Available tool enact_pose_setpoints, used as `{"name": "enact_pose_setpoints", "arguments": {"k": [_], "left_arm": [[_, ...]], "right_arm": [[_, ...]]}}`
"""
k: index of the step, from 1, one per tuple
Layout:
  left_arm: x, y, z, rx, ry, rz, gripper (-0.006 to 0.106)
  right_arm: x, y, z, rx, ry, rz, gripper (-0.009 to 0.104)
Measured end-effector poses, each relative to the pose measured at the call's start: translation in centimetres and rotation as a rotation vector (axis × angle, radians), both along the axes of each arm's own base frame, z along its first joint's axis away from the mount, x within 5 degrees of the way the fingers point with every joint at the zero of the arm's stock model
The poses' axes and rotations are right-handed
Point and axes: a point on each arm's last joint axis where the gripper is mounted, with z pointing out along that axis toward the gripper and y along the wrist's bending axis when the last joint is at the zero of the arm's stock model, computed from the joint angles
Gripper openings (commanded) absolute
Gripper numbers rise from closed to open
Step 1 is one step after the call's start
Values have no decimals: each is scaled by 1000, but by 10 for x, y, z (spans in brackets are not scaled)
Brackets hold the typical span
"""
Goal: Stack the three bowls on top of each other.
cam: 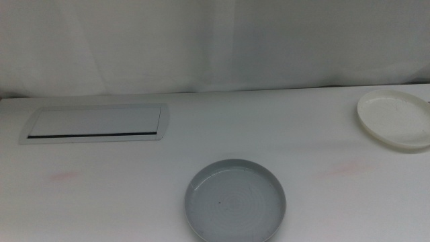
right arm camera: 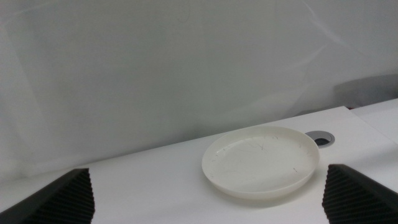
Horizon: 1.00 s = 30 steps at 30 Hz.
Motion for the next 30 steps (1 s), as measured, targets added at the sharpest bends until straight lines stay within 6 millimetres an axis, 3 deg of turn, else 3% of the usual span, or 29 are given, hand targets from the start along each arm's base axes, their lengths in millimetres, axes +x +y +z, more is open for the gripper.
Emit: {"name": "enact_pose_setpoints", "arguments": {"k": [3, 6, 13, 18, 23, 30], "left_arm": [[0, 0, -1, -3, 6, 1, -1], [0, 0, 0, -3, 4, 0, -1], [0, 0, 0, -2, 2, 0, -1], [0, 0, 0, -2, 0, 0, -1], [0, 0, 0, -2, 0, 0, -1], [0, 0, 0, -2, -2, 0, -1]], "right_arm": [[0, 0, 1, 22, 11, -1, 103], [0, 1, 16, 35, 26, 10, 103], [0, 3, 98, -71, 67, 40, 103], [15, 2, 150, -149, 198, 32, 103], [58, 0, 178, -218, 403, 16, 103], [128, -6, 190, -312, 602, -35, 103]]}}
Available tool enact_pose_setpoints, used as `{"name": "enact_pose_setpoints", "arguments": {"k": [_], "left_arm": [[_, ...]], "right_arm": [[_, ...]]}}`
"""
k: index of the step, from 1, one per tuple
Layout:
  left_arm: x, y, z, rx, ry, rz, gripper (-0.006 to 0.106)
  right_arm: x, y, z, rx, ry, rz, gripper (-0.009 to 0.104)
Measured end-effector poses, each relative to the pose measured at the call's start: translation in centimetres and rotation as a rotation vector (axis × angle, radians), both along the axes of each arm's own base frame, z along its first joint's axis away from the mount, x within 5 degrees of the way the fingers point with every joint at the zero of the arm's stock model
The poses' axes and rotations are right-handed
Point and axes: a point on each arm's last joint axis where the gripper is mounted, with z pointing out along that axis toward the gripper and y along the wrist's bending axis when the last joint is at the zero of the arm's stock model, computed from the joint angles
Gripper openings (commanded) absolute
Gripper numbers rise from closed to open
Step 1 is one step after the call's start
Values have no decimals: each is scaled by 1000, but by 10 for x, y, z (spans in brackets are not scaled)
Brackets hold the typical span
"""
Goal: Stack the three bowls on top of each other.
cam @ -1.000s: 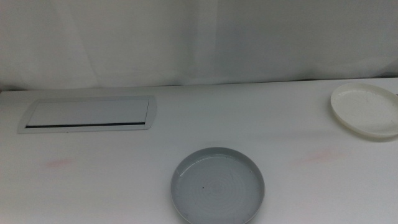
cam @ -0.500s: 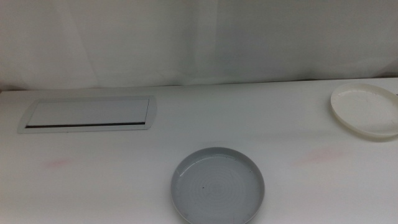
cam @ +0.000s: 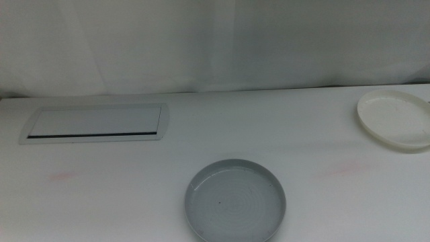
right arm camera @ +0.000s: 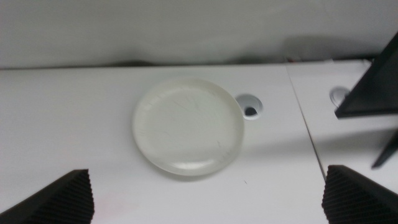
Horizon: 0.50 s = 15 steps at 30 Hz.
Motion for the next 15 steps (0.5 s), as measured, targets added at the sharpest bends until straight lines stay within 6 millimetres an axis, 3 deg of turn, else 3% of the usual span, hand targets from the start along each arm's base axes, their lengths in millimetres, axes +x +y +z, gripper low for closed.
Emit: {"name": "enact_pose_setpoints", "arguments": {"k": [5, 10, 15], "left_arm": [[0, 0, 0, 0, 0, 0, -1], [0, 0, 1, 2, -13, -2, -1], [0, 0, 1, 2, -14, -2, -1]], "right_arm": [[52, -32, -16, 79, 150, -132, 103], [85, -78, -43, 259, 240, -235, 103], [107, -91, -71, 267, 300, -260, 103]]}}
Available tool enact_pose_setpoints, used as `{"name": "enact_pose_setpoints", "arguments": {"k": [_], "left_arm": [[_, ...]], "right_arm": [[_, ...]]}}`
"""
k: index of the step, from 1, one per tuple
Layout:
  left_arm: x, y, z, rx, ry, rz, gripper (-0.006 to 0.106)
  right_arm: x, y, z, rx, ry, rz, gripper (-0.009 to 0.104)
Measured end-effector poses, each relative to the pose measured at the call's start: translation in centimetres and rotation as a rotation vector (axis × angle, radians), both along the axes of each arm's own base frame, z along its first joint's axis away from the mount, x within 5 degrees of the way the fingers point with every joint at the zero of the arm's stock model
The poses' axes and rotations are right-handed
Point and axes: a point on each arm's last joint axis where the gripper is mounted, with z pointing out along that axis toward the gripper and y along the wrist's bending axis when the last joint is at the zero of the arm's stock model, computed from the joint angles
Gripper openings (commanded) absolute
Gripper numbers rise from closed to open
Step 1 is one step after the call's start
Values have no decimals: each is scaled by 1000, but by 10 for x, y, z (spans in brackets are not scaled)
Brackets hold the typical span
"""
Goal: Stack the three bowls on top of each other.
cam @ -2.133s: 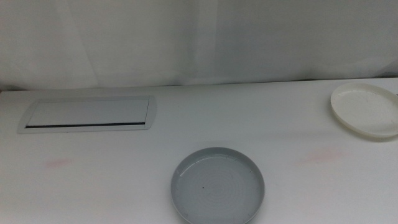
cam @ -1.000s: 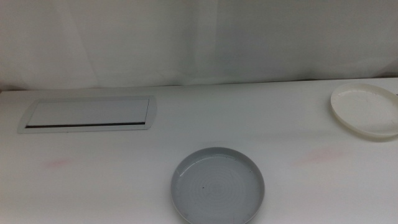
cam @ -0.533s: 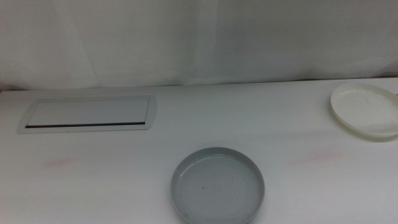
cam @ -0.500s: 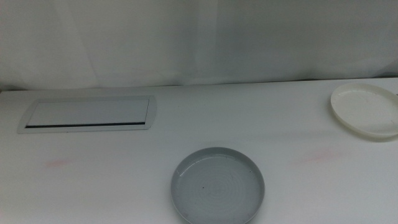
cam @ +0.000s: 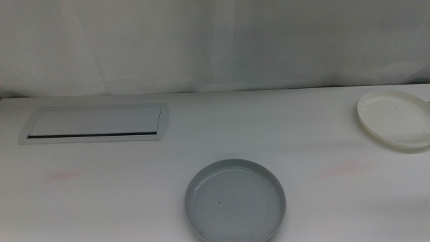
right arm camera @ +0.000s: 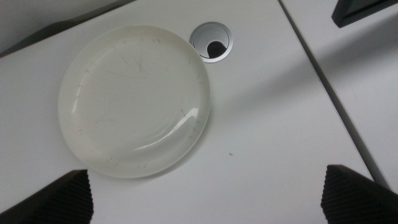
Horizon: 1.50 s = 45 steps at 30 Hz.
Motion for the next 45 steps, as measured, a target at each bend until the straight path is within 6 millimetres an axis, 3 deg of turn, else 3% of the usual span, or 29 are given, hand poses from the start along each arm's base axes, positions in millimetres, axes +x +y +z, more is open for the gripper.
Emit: {"name": "enact_pose_setpoints", "arguments": {"k": [4, 5, 13, 21, 30, 36, 41, 43, 45], "left_arm": [[0, 0, 0, 0, -2, 0, -1], [0, 0, 0, 0, -2, 0, -1], [0, 0, 0, 0, -2, 0, -1], [0, 0, 0, 0, -2, 0, -2], [0, 0, 0, -16, -4, 1, -2], [0, 0, 0, -17, -4, 1, -2], [0, 0, 0, -17, -4, 1, -2], [0, 0, 0, -17, -4, 1, -2], [0, 0, 0, -17, -4, 1, -2]], "right_arm": [[18, -6, -23, 8, 27, -6, 103], [26, -9, -37, 16, 54, -7, 103], [51, -17, -94, 53, 166, -12, 103], [71, -11, -141, 3, 251, 18, 103], [92, -8, -169, -14, 299, 36, 102], [97, -8, -181, -4, 296, 22, 92], [98, -8, -191, 4, 311, 14, 90], [99, -8, -191, 9, 306, 11, 85], [100, -8, -192, 13, 307, 10, 72]]}}
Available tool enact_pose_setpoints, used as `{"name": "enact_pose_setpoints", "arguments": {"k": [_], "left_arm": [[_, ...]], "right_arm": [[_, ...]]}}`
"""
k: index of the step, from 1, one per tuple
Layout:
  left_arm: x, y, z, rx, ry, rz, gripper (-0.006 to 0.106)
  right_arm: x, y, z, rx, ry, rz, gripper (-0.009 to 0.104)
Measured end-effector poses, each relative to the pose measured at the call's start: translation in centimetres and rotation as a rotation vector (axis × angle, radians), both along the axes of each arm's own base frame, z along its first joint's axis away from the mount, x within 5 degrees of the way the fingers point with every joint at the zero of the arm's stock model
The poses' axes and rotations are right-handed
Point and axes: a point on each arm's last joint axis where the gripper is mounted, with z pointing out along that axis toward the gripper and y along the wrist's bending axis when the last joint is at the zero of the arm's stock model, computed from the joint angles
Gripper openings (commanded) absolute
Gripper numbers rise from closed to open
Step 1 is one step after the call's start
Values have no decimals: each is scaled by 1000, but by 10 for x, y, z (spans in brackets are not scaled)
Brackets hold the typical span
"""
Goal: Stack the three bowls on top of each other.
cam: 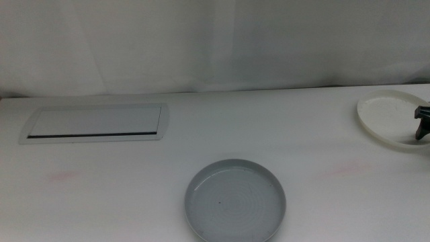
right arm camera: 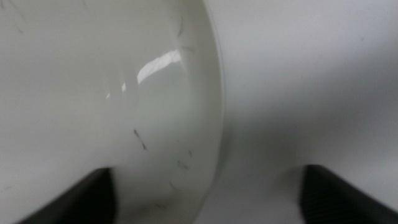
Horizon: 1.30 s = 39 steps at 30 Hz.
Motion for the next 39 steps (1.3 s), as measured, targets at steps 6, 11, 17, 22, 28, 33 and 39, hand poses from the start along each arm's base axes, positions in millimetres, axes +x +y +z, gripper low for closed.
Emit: {"name": "enact_pose_setpoints", "arguments": {"k": [6, 11, 17, 22, 28, 33, 39], "left_arm": [[0, 0, 0, 0, 0, 0, -2], [0, 0, 0, 0, 0, 0, -2], [0, 0, 0, 0, 0, 0, -2], [0, 0, 0, 0, 0, 0, -2], [0, 0, 0, 0, 0, 0, -2], [0, 0, 0, 0, 0, 0, -1], [0, 0, 0, 0, 0, 0, -1]], "right_arm": [[2, 2, -1, 17, -15, -15, -2], [5, 2, 0, 34, -41, -50, -3], [5, 3, 3, 40, -50, -59, -3], [3, 4, 23, 33, -93, -30, -3], [-10, 9, 80, 7, -190, 34, -3], [-26, 18, 130, 31, -291, 66, -3], [-55, 39, 186, 77, -399, 123, -3]]}}
